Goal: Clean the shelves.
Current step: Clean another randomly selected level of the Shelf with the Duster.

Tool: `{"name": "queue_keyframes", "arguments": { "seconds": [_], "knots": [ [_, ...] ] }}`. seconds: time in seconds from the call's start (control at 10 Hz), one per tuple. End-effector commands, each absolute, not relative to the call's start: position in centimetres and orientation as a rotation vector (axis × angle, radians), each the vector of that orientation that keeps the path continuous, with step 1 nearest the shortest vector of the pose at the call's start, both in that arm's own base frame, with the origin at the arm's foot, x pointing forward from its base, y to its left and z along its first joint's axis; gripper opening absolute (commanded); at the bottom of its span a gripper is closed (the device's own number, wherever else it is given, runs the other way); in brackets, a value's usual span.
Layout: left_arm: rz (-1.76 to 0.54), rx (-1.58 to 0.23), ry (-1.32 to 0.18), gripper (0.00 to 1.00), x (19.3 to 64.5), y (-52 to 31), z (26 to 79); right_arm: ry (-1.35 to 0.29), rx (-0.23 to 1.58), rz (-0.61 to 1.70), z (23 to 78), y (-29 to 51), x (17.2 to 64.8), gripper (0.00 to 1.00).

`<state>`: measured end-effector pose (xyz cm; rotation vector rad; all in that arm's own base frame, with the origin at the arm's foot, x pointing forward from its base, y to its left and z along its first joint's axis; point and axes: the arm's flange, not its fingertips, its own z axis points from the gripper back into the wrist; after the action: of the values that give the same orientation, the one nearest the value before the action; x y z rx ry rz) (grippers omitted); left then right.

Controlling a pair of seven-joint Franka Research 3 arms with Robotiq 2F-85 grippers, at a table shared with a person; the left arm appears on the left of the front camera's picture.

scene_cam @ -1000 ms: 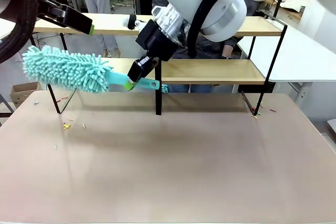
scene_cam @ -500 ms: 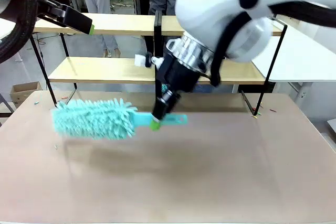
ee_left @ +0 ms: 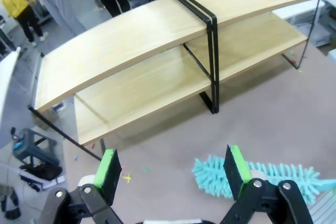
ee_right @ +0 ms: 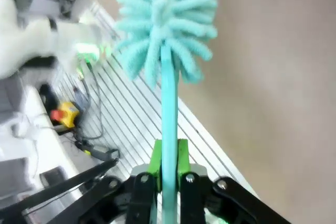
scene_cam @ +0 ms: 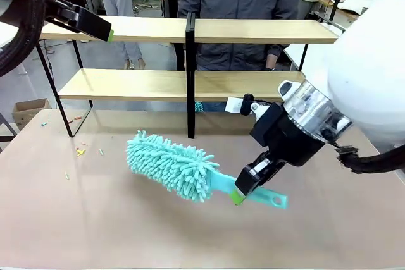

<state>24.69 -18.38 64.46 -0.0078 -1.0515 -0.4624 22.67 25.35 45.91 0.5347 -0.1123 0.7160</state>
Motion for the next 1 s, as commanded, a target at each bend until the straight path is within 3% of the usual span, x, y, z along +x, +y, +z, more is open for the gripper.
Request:
{"name": "queue_keyframes", "arguments": {
  "seconds": [0.0,0.3,0.4,0.8,0.9],
  "knots": [
    [-0.459,-0.006,-1.053,1.00,24.7,-18.3,64.5,-0.060,0.554,0.808,45.7,27.7,26.0,0.12],
    [-0.459,-0.006,-1.053,1.00,24.7,-18.3,64.5,-0.072,0.542,0.761,45.4,26.8,24.1,0.12],
    [-0.459,-0.006,-1.053,1.00,24.7,-18.3,64.5,-0.098,0.662,0.817,46.4,24.8,25.3,0.12],
    [-0.459,-0.006,-1.053,1.00,24.7,-18.3,64.5,-0.117,0.680,0.753,55.6,4.5,19.3,0.12],
    [-0.459,-0.006,-1.053,1.00,24.7,-18.3,64.5,-0.226,0.678,0.710,58.7,0.0,17.3,0.12]
  ]
}}
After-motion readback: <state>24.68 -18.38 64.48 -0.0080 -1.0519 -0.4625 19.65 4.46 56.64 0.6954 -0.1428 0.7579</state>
